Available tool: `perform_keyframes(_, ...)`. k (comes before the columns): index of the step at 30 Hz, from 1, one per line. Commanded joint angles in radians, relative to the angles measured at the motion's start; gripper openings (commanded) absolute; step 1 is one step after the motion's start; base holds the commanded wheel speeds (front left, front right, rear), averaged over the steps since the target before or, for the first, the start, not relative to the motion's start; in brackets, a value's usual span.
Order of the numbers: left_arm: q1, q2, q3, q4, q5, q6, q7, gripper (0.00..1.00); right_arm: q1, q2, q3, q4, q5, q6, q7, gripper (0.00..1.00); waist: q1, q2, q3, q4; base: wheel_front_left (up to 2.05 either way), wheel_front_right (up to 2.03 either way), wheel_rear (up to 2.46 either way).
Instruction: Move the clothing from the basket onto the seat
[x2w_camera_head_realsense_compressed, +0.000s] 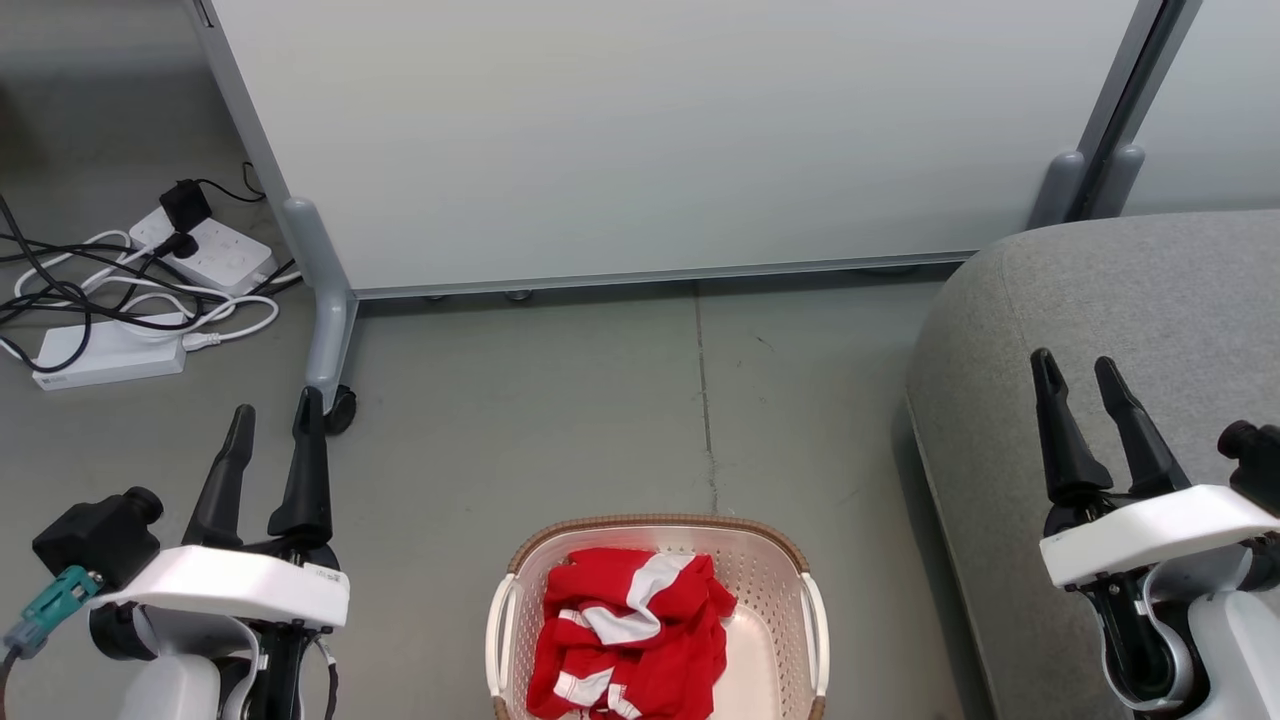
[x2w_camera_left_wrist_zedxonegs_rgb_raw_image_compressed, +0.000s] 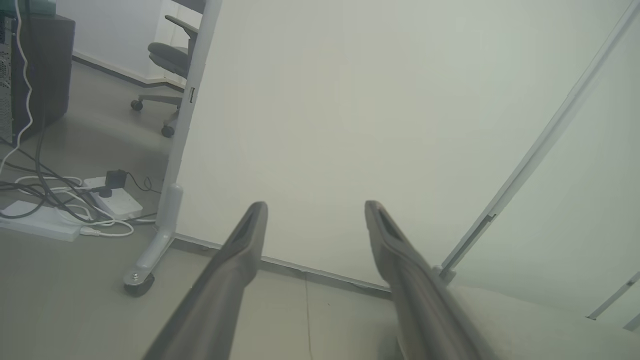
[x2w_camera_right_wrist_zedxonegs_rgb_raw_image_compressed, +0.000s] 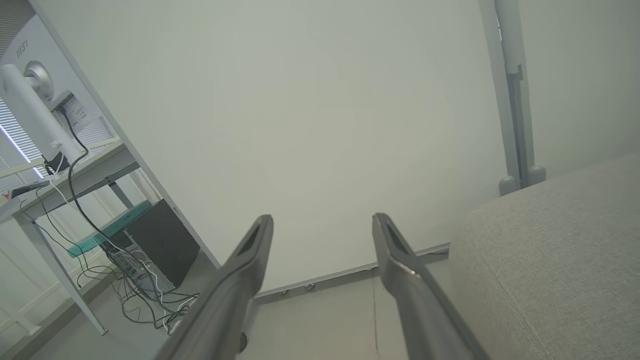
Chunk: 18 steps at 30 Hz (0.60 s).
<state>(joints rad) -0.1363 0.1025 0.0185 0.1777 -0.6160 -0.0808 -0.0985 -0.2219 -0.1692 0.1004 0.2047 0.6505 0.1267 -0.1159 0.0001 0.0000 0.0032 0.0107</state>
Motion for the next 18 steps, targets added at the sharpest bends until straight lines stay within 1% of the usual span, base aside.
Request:
perform_keyframes(1,-0.016,0.012,-0.004,-0.005,0.037,0.006,-0.012,1.0,-0.028,-0.016,0.003,-0.005,-0.039,0.005,-0.016,1.0,-0.0001,0.0,0.0,0.001,0.0,0.0,0.0)
perform_keyframes(18,0.011,0.027,-0.067,0.051,0.229,0.02,-0.06,1.0,-0.015,-0.004,0.006,0.078,-0.203,0.005,-0.041,1.0,-0.0001,0.0,0.001,0.01,0.0,0.0,0.0)
